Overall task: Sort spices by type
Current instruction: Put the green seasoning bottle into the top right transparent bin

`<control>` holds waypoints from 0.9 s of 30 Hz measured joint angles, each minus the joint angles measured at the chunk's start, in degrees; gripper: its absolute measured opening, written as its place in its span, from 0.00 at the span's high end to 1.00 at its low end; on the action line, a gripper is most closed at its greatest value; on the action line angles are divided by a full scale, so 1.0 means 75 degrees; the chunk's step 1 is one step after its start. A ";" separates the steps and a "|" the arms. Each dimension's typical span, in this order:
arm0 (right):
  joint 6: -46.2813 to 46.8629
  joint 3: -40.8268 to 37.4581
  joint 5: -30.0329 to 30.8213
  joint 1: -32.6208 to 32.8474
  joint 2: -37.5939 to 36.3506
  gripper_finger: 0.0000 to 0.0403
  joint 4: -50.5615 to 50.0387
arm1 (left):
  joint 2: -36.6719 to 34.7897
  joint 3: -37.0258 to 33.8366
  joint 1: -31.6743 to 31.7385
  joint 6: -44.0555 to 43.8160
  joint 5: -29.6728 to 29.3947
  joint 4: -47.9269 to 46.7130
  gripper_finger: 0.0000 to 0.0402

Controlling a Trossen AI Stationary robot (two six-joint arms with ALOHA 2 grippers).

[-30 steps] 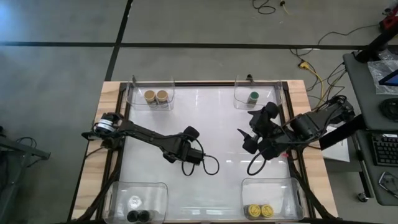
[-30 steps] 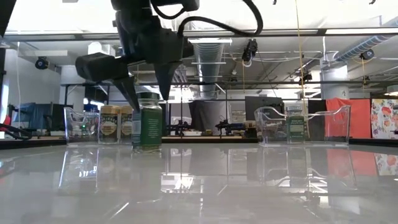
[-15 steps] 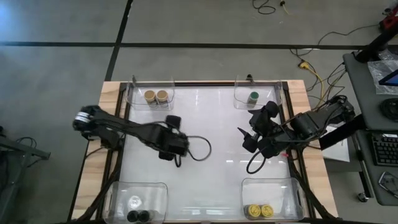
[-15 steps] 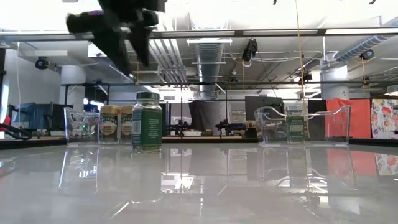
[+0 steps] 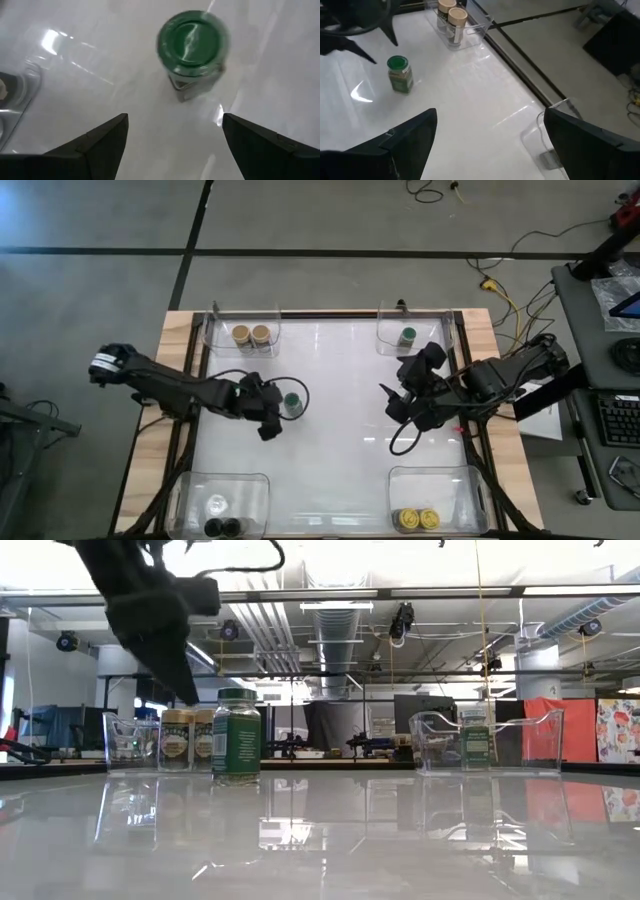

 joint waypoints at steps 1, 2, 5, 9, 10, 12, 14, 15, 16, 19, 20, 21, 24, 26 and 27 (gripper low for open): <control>0.0070 0.0000 -0.0045 -0.0011 0.0003 0.11 -0.0003 | 0.0032 -0.0128 0.0009 -0.0054 -0.0116 0.0189 0.24; 0.0142 0.0000 -0.0064 -0.0011 0.0005 0.11 0.0000 | 0.0075 -0.0226 0.0034 -0.0077 -0.0209 0.0329 0.24; 0.0291 0.0000 -0.0073 -0.0011 0.0005 0.11 0.0000 | 0.0286 -0.0378 0.0188 -0.0065 -0.0483 0.0411 0.24; 0.0327 0.0000 -0.0076 -0.0011 0.0008 0.11 0.0001 | 0.0466 -0.0397 0.0539 0.0331 -0.0691 0.0577 0.24; 0.0363 0.0000 -0.0076 -0.0011 0.0008 0.11 0.0003 | 0.0482 -0.0399 0.0620 0.0460 -0.0702 0.0706 0.24; 0.0455 0.0000 -0.0076 -0.0011 0.0008 0.11 0.0003 | 0.0488 -0.0401 0.0788 0.0734 -0.0666 0.1042 0.24; 0.0580 0.0000 -0.0076 -0.0011 0.0008 0.11 0.0003 | 0.0487 -0.0401 0.0961 0.1003 -0.0365 0.1501 0.24; 0.0632 0.0000 -0.0076 -0.0011 0.0008 0.11 0.0000 | 0.0487 -0.0401 0.1042 0.1160 -0.0238 0.1708 0.24; 0.0696 0.0000 -0.0076 -0.0011 0.0008 0.11 0.0003 | 0.0487 -0.0401 0.1120 0.1252 -0.0161 0.1867 0.24; 0.0725 0.0000 -0.0077 -0.0008 0.0008 0.11 0.0003 | 0.0487 -0.0401 0.1405 0.1553 -0.0137 0.2189 0.24; 0.0734 0.0000 -0.0077 -0.0008 0.0008 0.11 0.0003 | 0.0487 -0.0401 0.1527 0.1650 -0.0139 0.2256 0.24; 0.0760 0.0000 -0.0076 -0.0008 0.0008 0.11 0.0003 | 0.0487 -0.0401 0.1656 0.1723 -0.0144 0.2324 0.24; 0.0779 0.0000 -0.0078 -0.0008 0.0008 0.11 0.0003 | 0.0487 -0.0378 0.2043 0.1844 -0.0078 0.2466 0.24; 0.0776 0.0000 -0.0078 -0.0008 0.0008 0.11 0.0003 | 0.0485 -0.0268 0.2245 0.1928 0.0252 0.2345 0.24; 0.0774 0.0000 -0.0080 -0.0008 0.0008 0.11 0.0003 | 0.0459 -0.0171 0.2288 0.1995 0.0462 0.2186 0.24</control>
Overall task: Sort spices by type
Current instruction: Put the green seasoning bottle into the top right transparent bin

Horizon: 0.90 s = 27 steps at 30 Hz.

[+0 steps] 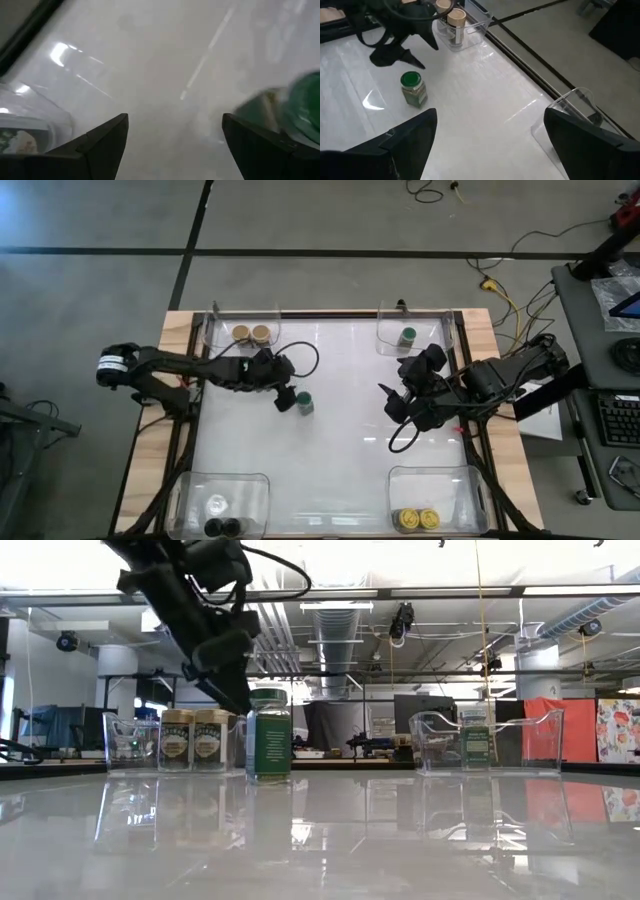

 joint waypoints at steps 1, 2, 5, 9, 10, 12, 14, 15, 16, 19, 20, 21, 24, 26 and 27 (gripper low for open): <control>-0.0001 0.0000 -0.0013 0.0000 0.0000 0.11 -0.0001 | -0.0031 0.0106 0.0007 0.0052 0.0164 -0.0226 0.24; -0.0001 0.0000 -0.0065 0.0000 0.0000 0.11 -0.0003 | -0.0072 0.0204 -0.0013 0.0111 0.0288 -0.0469 0.24; -0.0043 0.0000 -0.0173 0.0000 0.0000 0.11 -0.0009 | -0.0118 0.0367 -0.0207 0.0249 0.0514 -0.1114 0.24; -0.0151 0.0000 -0.0161 -0.0055 0.0000 0.11 -0.0032 | -0.0036 0.0250 -0.0449 0.0229 0.0597 -0.0951 0.24; -0.0155 0.0000 -0.0159 -0.0076 0.0000 0.11 -0.0037 | 0.0028 0.0203 -0.0486 0.0216 0.0608 -0.0834 0.24; -0.0156 0.0000 -0.0150 -0.0114 0.0000 0.11 -0.0049 | 0.0214 0.0175 -0.0491 0.0205 0.0613 -0.0635 0.24; -0.0156 0.0000 -0.0144 -0.0119 0.0000 0.11 -0.0061 | 0.0419 0.0195 -0.0487 0.0213 0.0607 -0.0377 0.24; -0.0156 0.0000 -0.0144 -0.0119 0.0000 0.11 -0.0058 | 0.0544 0.0218 -0.0479 0.0223 0.0603 -0.0325 0.24; -0.0156 0.0000 -0.0147 -0.0119 0.0000 0.11 -0.0058 | 0.0686 0.0248 -0.0475 0.0241 0.0602 -0.0231 0.24; -0.0070 0.0000 -0.0153 -0.0117 0.0000 0.11 -0.0057 | 0.1039 0.0394 -0.0459 0.0254 0.0599 0.0026 0.24; -0.0068 0.0000 -0.0150 -0.0117 0.0000 0.11 -0.0055 | 0.1147 0.0469 -0.0452 0.0257 0.0589 0.0148 0.24; -0.0068 0.0000 -0.0154 -0.0117 0.0000 0.11 -0.0058 | 0.1284 0.0542 -0.0435 0.0259 0.0585 0.0285 0.24; -0.0066 0.0000 -0.0162 -0.0117 0.0000 0.11 -0.0055 | 0.1669 0.0823 -0.0344 0.0339 0.0580 0.0508 0.24; -0.0063 0.0000 -0.0189 -0.0117 0.0000 0.11 -0.0050 | 0.1959 0.1094 -0.0277 0.0477 0.0580 0.0645 0.24; -0.0062 0.0000 -0.0204 -0.0117 0.0000 0.11 -0.0050 | 0.2104 0.1240 -0.0243 0.0567 0.0580 0.0666 0.24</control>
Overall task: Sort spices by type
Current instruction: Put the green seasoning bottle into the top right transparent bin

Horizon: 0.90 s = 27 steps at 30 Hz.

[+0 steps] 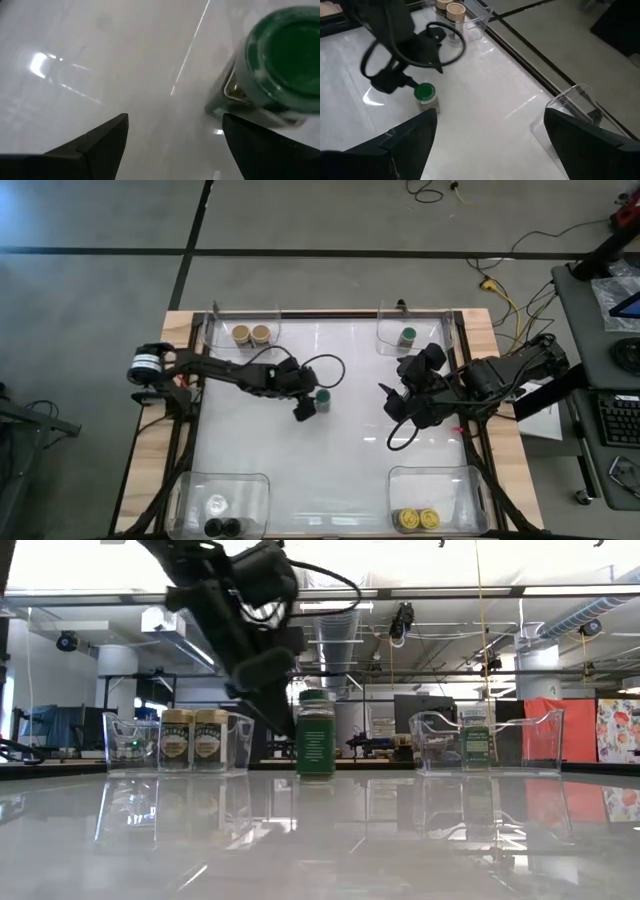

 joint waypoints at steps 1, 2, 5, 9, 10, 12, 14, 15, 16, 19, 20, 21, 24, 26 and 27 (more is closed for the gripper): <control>0.0000 0.0000 -0.0007 0.0000 0.0000 0.11 0.0003 | 0.0152 0.0160 0.0035 0.0092 0.0000 0.0024 0.24; -0.0008 0.0000 -0.0057 0.0000 0.0000 0.11 0.0000 | 0.0307 0.0309 0.0065 0.0183 0.0000 0.0028 0.24; -0.0147 0.0000 -0.0340 0.0000 0.0000 0.11 -0.0006 | 0.0753 0.0810 0.0141 0.0397 0.0000 0.0017 0.24; -0.0219 -0.0053 -0.0594 0.0003 0.0000 0.11 -0.0004 | 0.1240 0.1484 0.0156 0.0624 0.0032 0.0006 0.24; -0.0225 -0.0078 -0.0613 0.0006 0.0000 0.11 -0.0002 | 0.1331 0.1654 0.0152 0.0686 0.0131 -0.0039 0.24; -0.0232 -0.0187 -0.0652 0.0016 0.0000 0.11 0.0015 | 0.1475 0.1967 0.0147 0.0748 0.0303 -0.0208 0.24; -0.0442 -0.0420 -0.0780 0.0019 -0.0003 0.11 0.0085 | 0.1508 0.2227 0.0135 0.0887 0.0409 -0.0644 0.24; -0.0630 -0.0588 -0.0799 0.0033 -0.0003 0.11 0.0181 | 0.1506 0.2302 0.0132 0.0995 0.0403 -0.0794 0.24; -0.0827 -0.0783 -0.0834 0.0062 -0.0003 0.11 0.0333 | 0.1481 0.2345 0.0132 0.1076 0.0408 -0.0933 0.24; -0.1625 -0.1376 -0.1615 0.0082 -0.0003 0.11 0.1083 | 0.1299 0.2346 0.0135 0.1160 0.0397 -0.1469 0.24; -0.1885 -0.1553 -0.1931 0.0070 -0.0003 0.11 0.1368 | 0.1191 0.2305 0.0135 0.1146 0.0383 -0.1555 0.24; -0.2159 -0.1728 -0.2185 0.0070 -0.0003 0.11 0.1691 | 0.1053 0.2246 0.0135 0.1066 0.0320 -0.1660 0.24; -0.3121 -0.2114 -0.2693 0.0054 0.0038 0.11 0.2624 | 0.0621 0.1929 0.0102 0.0674 0.0156 -0.1853 0.24; -0.4017 -0.2196 -0.3044 0.0032 0.0119 0.11 0.2898 | 0.0275 0.1598 0.0045 0.0229 0.0108 -0.1845 0.24; -0.4478 -0.2197 -0.3295 -0.0023 0.0164 0.11 0.2971 | 0.0086 0.1425 0.0007 -0.0041 0.0075 -0.1817 0.24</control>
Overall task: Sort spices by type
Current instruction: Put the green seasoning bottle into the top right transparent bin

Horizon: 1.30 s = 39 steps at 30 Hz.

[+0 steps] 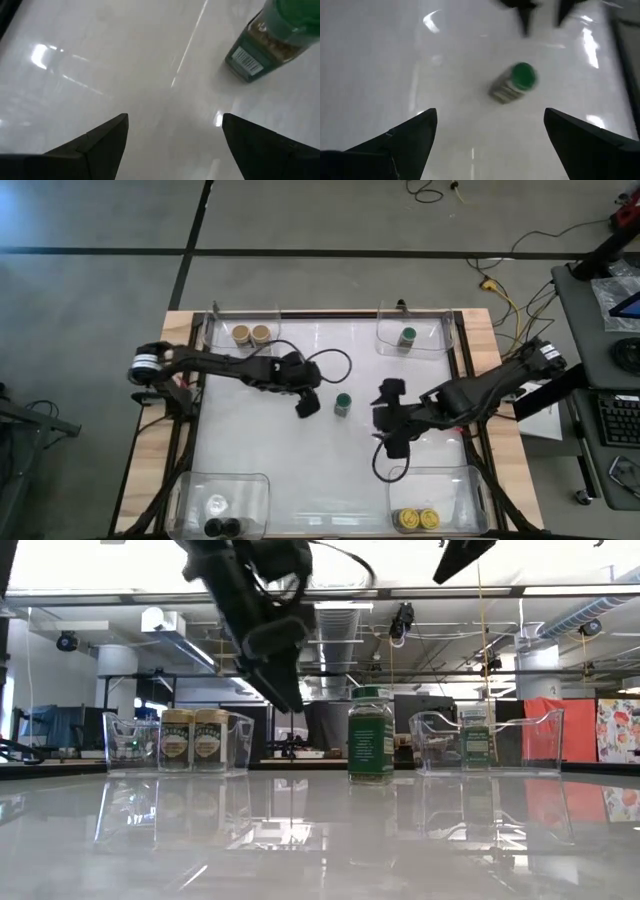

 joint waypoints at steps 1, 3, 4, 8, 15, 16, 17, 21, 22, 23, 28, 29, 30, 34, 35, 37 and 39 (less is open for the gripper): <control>-0.0387 0.0000 -0.0293 -0.0077 0.0070 0.11 0.0088 | -0.0208 -0.0170 -0.0045 -0.0263 -0.0052 0.0058 0.24; -0.0916 0.0000 -0.0891 -0.0315 0.0173 0.11 0.0186 | -0.0579 -0.0529 -0.0158 -0.0762 -0.0154 0.0128 0.24; -0.1093 0.0000 -0.1183 -0.0480 0.0235 0.11 0.0219 | -0.0755 -0.0712 -0.0230 -0.0996 -0.0156 0.0150 0.24; -0.1887 0.0009 -0.2309 -0.1224 0.0467 0.11 0.0329 | -0.1334 -0.1276 -0.0681 -0.1698 -0.0151 0.0198 0.24; -0.4574 0.0337 -0.3578 -0.2229 0.1060 0.11 0.0377 | -0.1611 -0.1549 -0.1647 -0.3099 -0.0141 -0.0043 0.24; -0.4891 0.0406 -0.3695 -0.2351 0.1172 0.11 0.0376 | -0.1601 -0.1549 -0.1778 -0.3318 -0.0146 -0.0039 0.24; -0.5128 0.0484 -0.3790 -0.2479 0.1300 0.11 0.0399 | -0.1595 -0.1549 -0.1893 -0.3548 -0.0145 -0.0086 0.24; -0.5784 0.0890 -0.4424 -0.2963 0.1899 0.11 0.0444 | -0.1505 -0.1552 -0.2321 -0.4599 -0.0075 -0.0248 0.24; -0.5978 0.1007 -0.4516 -0.3052 0.2075 0.11 0.0422 | -0.1479 -0.1555 -0.2435 -0.4789 0.0010 -0.0315 0.24; -0.6199 0.1123 -0.4556 -0.3132 0.2243 0.11 0.0417 | -0.1455 -0.1555 -0.2538 -0.4973 0.0077 -0.0340 0.24; -0.7270 0.1780 -0.4583 -0.3418 0.2936 0.11 0.0153 | -0.1380 -0.1555 -0.3077 -0.5998 0.0196 -0.0643 0.24; -0.7347 0.1949 -0.4583 -0.3443 0.3072 0.11 0.0016 | -0.1362 -0.1555 -0.3160 -0.6148 0.0196 -0.0656 0.24; -0.7466 0.2098 -0.4581 -0.3460 0.3194 0.11 -0.0143 | -0.1342 -0.1555 -0.3237 -0.6287 0.0196 -0.0656 0.24; -0.8151 0.2541 -0.4415 -0.3480 0.3644 0.11 -0.0961 | -0.1195 -0.1555 -0.3482 -0.6648 0.0193 -0.0659 0.24; -0.8315 0.2596 -0.4315 -0.3480 0.3735 0.11 -0.1081 | -0.1147 -0.1555 -0.3518 -0.6710 0.0192 -0.0655 0.24; -0.8560 0.2651 -0.4108 -0.3510 0.3888 0.11 -0.1250 | -0.1029 -0.1555 -0.3581 -0.6783 0.0193 -0.0652 0.24; -0.8692 0.2632 -0.4005 -0.3568 0.3979 0.11 -0.1230 | -0.0894 -0.1555 -0.3602 -0.6803 0.0193 -0.0629 0.24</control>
